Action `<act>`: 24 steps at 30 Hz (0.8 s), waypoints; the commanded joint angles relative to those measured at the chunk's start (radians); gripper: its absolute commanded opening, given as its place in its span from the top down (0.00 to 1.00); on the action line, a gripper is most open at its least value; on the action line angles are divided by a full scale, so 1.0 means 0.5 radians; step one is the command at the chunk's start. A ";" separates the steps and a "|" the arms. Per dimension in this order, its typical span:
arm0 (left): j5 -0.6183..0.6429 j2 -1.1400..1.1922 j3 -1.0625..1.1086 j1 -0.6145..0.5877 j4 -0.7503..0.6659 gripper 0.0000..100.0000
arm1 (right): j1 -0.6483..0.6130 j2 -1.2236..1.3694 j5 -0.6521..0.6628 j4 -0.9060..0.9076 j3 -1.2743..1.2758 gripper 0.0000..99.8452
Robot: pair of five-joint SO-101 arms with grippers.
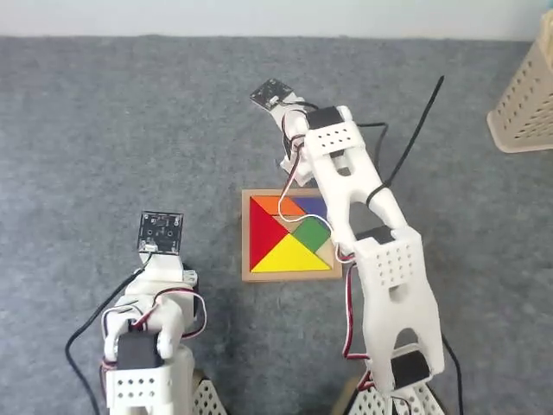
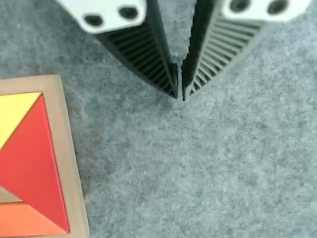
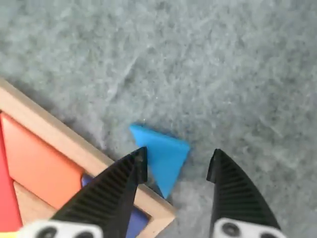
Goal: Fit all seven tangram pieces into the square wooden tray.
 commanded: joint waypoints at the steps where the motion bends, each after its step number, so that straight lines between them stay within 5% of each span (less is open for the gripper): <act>1: -0.003 -0.037 -0.020 0.009 0.012 0.98 | -0.008 -0.032 0.150 0.041 -0.126 0.79; 11: -0.003 -0.037 -0.020 0.009 0.012 0.98 | 0.005 0.008 0.166 0.048 -0.132 0.80; 18: -0.003 -0.037 -0.020 0.009 0.012 0.98 | 0.011 -0.014 0.157 0.054 -0.135 1.00; 24: -0.003 -0.037 -0.020 0.009 0.012 0.98 | 0.011 -0.189 0.006 0.186 -0.135 0.99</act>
